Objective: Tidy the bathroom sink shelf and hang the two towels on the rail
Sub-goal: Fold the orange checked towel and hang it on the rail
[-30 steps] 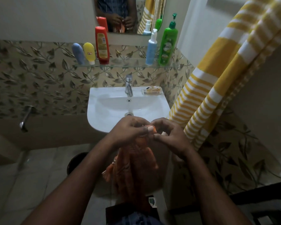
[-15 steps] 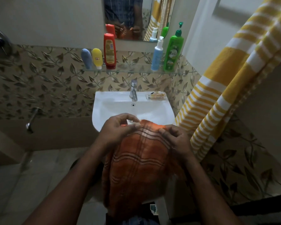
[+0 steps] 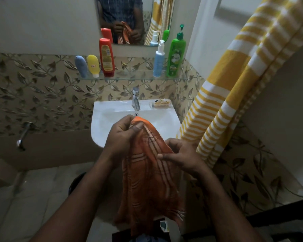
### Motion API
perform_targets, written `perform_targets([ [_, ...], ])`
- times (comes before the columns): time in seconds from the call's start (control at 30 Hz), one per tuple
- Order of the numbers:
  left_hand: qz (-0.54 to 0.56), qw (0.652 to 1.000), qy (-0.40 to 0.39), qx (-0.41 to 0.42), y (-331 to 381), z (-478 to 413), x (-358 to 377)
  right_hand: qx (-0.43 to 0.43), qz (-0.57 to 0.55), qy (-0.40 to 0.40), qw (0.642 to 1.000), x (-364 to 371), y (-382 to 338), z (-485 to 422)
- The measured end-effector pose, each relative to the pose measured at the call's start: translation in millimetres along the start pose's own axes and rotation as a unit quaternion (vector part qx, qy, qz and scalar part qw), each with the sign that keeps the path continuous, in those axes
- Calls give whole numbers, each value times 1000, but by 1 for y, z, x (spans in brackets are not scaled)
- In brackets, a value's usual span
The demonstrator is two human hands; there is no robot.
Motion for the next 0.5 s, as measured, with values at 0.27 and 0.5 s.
perform_targets([
  [0.27,-174,983,-49,-17,6,-9,-2,-69,-29,188,979,-27,-7,-2],
  [0.5,-86,996,4,-24,-1,-2,14,-89,-25,237,967,-18,-42,-11],
])
Point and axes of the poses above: each hand's wrist, its own z-axis away from the middle knuckle, its own x-axis out of the palm, y = z × x, the point moved 2 cm from there along -z, towards the middle knuckle, and after that the axes turned 10 degrees about y, right-handed, at the moved point
